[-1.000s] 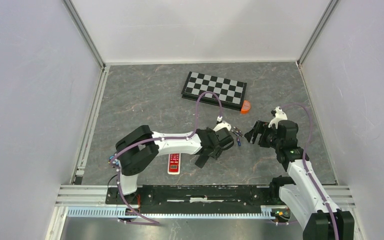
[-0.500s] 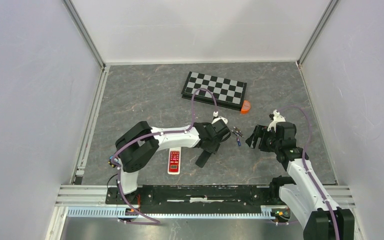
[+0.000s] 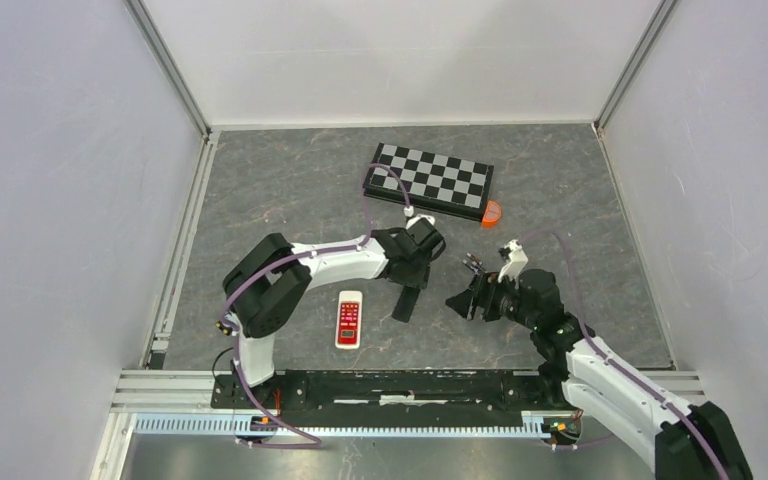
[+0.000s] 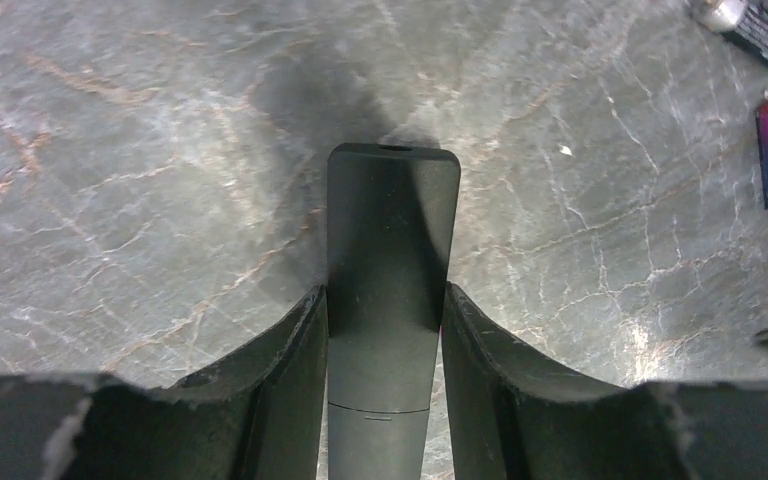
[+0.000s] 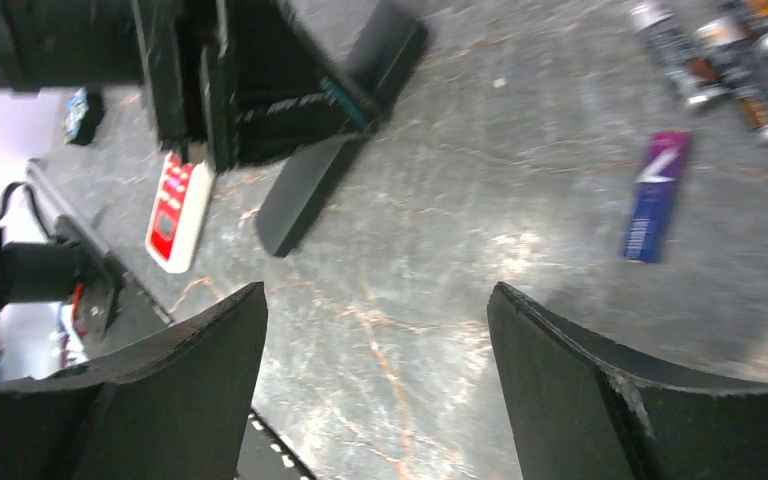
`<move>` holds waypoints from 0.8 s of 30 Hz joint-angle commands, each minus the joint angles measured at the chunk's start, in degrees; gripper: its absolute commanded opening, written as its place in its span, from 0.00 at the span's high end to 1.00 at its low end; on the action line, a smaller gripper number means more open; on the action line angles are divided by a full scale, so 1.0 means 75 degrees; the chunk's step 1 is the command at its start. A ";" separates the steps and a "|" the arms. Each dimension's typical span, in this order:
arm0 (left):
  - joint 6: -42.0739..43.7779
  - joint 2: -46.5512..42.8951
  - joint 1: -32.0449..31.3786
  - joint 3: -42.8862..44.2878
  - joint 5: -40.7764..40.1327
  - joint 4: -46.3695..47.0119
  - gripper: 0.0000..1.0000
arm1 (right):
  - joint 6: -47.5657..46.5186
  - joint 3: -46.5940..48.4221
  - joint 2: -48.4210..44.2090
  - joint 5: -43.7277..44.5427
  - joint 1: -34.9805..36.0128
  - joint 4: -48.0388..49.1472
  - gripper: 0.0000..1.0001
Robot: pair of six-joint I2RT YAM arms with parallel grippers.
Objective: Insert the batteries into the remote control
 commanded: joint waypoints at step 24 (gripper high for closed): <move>-0.2557 -0.1972 0.0698 -0.2304 0.2144 0.2652 0.67 | 0.2929 0.0642 0.4434 0.1958 0.3520 0.4838 0.44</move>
